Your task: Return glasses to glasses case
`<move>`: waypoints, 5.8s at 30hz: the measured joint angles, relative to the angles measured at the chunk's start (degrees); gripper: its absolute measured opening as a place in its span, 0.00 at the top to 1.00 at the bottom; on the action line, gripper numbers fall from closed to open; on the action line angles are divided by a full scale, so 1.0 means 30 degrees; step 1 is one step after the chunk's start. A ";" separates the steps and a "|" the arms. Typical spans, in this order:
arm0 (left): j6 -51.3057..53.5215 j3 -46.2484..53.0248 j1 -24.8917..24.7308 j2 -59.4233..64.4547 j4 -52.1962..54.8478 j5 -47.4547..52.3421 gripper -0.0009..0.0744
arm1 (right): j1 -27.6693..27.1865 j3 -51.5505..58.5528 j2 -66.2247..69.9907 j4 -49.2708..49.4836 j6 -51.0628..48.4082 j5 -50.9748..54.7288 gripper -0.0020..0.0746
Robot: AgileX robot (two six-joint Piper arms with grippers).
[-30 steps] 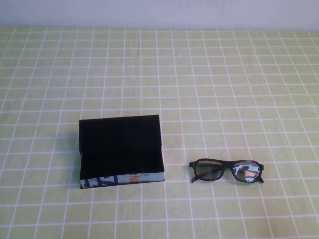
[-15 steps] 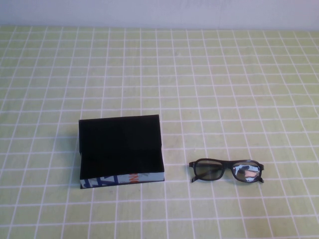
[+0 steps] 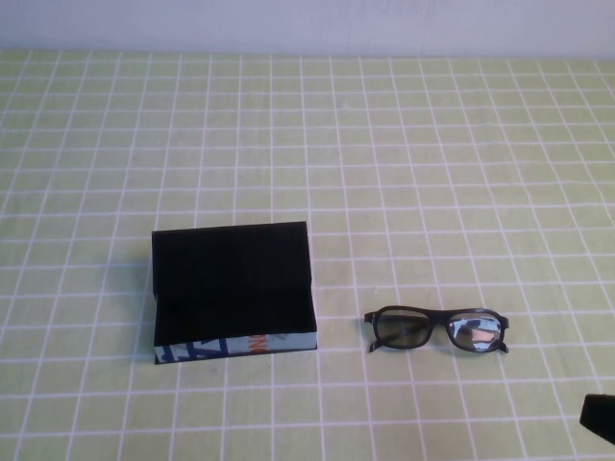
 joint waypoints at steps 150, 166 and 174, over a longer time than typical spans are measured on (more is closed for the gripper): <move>0.0000 0.0000 0.0000 0.0000 0.0000 0.0000 0.99 | 1.5629 -3.0922 3.2511 -1.4614 -1.6040 0.7290 0.91; 0.0000 0.0000 0.0000 0.0000 0.0000 0.0000 0.99 | 1.5744 -3.1102 3.3611 -1.4077 -1.6363 0.7290 0.91; 0.0000 0.0000 0.0000 0.0000 0.0000 0.0000 0.99 | 1.5744 -3.1102 3.3883 -1.4040 -1.6363 0.7290 0.91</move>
